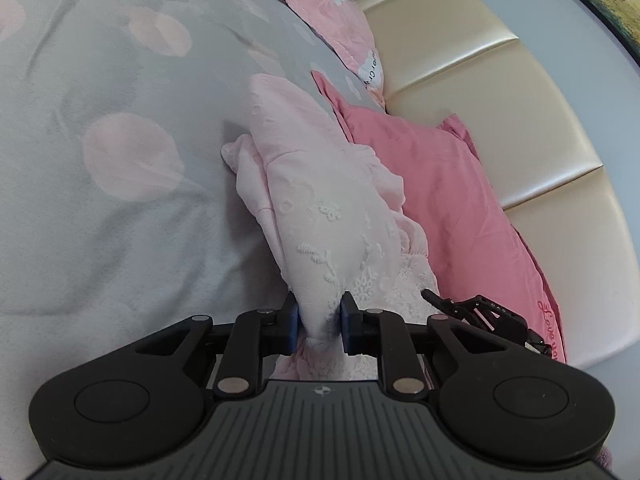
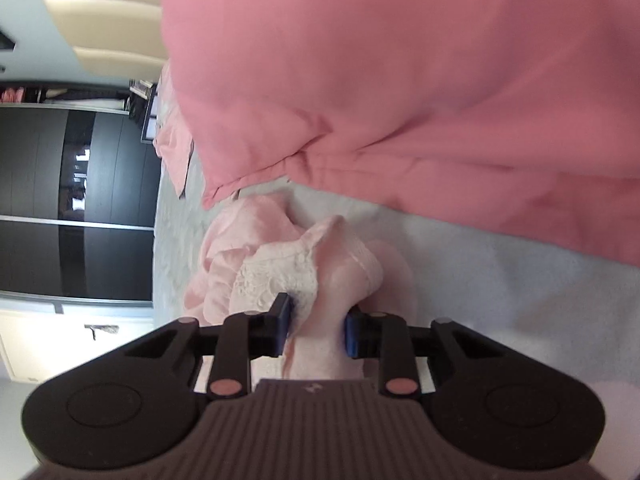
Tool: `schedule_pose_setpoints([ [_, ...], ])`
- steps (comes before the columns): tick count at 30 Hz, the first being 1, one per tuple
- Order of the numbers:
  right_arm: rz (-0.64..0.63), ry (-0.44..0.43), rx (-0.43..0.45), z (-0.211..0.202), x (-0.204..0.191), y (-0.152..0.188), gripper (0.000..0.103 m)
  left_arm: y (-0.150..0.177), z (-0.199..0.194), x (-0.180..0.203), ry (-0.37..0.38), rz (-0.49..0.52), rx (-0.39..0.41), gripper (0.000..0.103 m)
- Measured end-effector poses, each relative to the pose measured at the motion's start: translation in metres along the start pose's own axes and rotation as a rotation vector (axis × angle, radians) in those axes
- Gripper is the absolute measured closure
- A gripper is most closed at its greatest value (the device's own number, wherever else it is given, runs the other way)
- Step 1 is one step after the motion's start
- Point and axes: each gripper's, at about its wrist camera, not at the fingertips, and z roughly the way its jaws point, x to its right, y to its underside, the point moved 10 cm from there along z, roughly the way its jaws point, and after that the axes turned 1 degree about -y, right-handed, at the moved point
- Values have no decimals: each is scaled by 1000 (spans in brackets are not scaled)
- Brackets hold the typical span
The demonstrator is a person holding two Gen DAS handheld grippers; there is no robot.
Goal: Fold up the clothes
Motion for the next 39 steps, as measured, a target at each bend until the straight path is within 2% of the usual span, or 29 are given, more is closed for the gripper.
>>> schedule_pose_setpoints([
  [2, -34, 38, -9, 0, -2, 1, 78, 1, 0, -1, -7, -4, -3, 86],
  [3, -45, 45, -8, -1, -2, 2, 71, 1, 2, 0, -12, -1, -7, 86],
  [4, -48, 50, 0, -1, 1, 2, 53, 2, 3, 0, -15, 0, -11, 86],
  [6, -35, 66, 0, 0, 6, 4, 32, 4, 3, -4, -18, -10, -22, 85],
  [11, -121, 113, -75, 6, 2, 19, 32, 5, 6, -13, -18, -56, -44, 83],
  [12, -135, 113, -90, 10, 1, 22, 39, 4, 6, -13, -18, -61, -44, 83],
  [13, -133, 109, -101, 12, 0, 25, 66, 3, 6, -13, -15, -66, -44, 83],
  [14, -108, 85, -109, 15, -1, 27, 82, 2, 6, -12, -7, -71, -41, 84],
  [15, -79, 58, -118, 18, -2, 28, 90, 0, 5, -10, 1, -76, -38, 85],
  [18, -68, 5, -89, 11, -19, 23, 92, -7, -4, 1, 38, -88, -26, 86],
  [22, -65, -157, -27, -15, -64, 13, 93, -30, -24, 27, 129, -110, 25, 87],
  [25, -77, -247, 13, -36, -101, 10, 93, -50, -41, 49, 185, -118, 56, 87],
  [30, -78, -351, 60, -79, -145, 12, 93, -76, -78, 90, 305, -131, 101, 87],
  [34, -88, -405, 96, -97, -165, 14, 93, -89, -91, 112, 333, -119, 102, 87],
  [39, -68, -404, 97, -89, -176, 5, 93, -104, -83, 118, 320, -132, 108, 87],
])
